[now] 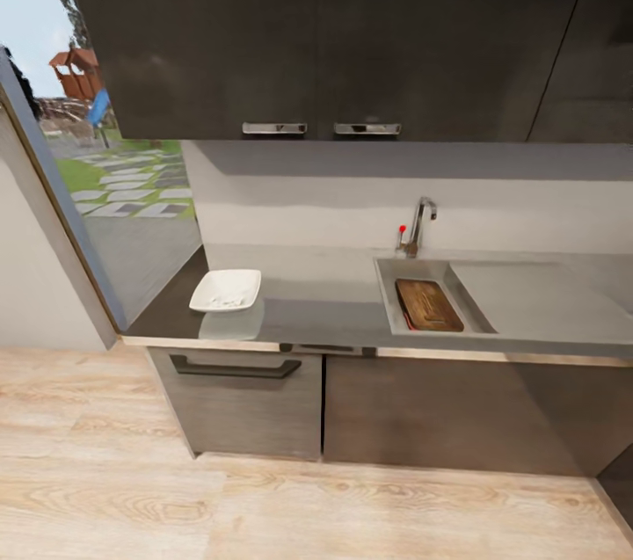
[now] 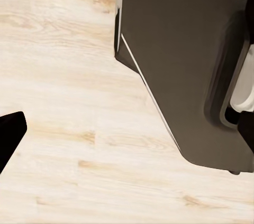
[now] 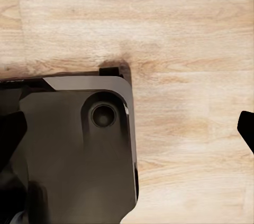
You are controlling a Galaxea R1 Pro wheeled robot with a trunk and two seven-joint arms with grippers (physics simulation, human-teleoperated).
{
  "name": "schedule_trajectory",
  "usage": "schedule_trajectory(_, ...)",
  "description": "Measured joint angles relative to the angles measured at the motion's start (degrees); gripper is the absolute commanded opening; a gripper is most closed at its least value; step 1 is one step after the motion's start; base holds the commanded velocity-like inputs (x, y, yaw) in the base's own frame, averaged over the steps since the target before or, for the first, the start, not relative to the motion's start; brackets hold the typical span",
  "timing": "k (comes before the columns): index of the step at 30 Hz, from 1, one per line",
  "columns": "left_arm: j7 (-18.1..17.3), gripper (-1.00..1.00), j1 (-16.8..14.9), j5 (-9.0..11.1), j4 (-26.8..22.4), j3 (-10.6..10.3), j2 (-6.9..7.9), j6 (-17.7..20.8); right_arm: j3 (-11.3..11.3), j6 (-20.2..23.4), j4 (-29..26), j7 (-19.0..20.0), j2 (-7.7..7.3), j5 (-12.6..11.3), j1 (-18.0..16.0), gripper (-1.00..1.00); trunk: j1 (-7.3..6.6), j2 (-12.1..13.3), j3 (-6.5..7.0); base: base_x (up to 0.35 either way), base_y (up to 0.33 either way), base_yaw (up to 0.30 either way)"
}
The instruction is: In the kitchen, take the Vidalia onion out of the sink, dice it on the chopping board with the paring knife, put the diced onion into the bowl on the countertop, then place both the paring knife and the chopping board into the sink.
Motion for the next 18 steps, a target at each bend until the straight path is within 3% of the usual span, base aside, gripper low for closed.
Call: schedule_trajectory(18,0.0,1.00,0.0,0.0,0.0,0.0,0.00,0.0,0.2,-0.8,-1.2,0.2,0.61,-0.1,0.0,1.00,0.00,0.0,0.50,0.000,0.000,0.000)
